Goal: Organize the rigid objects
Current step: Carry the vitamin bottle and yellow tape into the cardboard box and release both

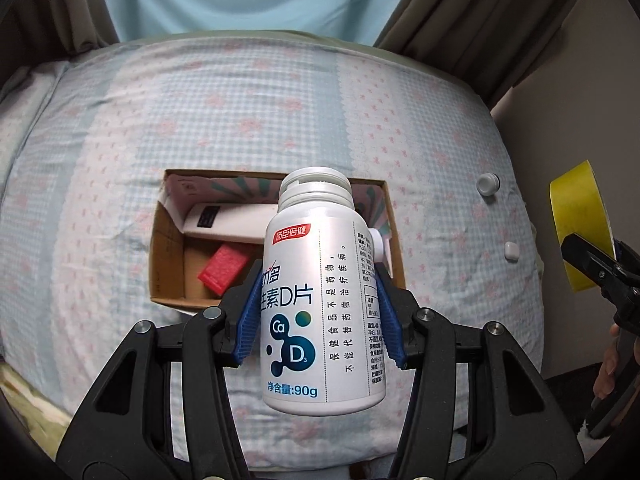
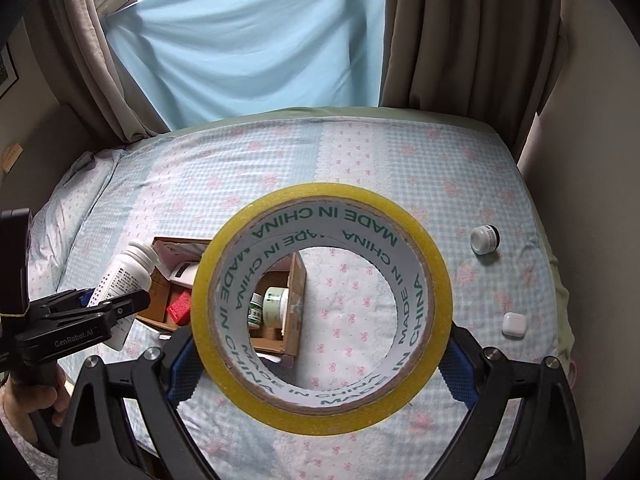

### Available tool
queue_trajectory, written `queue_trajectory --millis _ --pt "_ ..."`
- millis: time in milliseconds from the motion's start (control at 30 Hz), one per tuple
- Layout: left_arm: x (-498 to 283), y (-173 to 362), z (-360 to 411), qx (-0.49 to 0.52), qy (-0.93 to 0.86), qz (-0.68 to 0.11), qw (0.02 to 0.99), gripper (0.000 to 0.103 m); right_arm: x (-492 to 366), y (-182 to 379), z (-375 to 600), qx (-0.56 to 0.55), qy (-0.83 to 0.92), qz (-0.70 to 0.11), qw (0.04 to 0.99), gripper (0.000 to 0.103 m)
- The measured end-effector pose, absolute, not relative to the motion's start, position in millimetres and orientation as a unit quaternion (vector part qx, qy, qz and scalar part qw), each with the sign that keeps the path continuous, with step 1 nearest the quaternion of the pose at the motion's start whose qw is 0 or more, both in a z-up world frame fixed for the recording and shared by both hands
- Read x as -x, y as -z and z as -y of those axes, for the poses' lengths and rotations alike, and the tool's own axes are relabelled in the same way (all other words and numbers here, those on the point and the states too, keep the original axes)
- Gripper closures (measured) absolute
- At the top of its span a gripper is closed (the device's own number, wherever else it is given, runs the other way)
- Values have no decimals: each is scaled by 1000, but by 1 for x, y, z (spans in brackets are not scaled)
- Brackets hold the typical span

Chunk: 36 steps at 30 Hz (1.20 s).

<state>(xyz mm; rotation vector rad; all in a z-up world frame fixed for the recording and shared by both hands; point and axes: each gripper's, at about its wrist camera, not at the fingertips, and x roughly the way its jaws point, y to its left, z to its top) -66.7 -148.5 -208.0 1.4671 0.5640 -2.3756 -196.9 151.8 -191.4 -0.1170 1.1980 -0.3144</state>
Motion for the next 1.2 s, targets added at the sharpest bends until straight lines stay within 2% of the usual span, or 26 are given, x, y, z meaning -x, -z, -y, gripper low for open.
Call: queue_trajectory --millis 267,400,567,967,1200 --pt "44 222 220 -518 823 -191 135 56 161 241 -215 76 134 -595 788 8" --pt "46 240 241 -531 820 -166 134 56 140 271 -219 21 130 -616 776 8" --pt "53 274 265 -548 806 -180 131 56 114 311 -213 -1 146 -657 739 8" --pt "90 361 276 -614 757 -184 126 56 64 427 -163 -42 164 -764 623 8" --pt "95 379 272 -632 745 -172 125 56 65 462 -152 -65 164 -785 594 8"
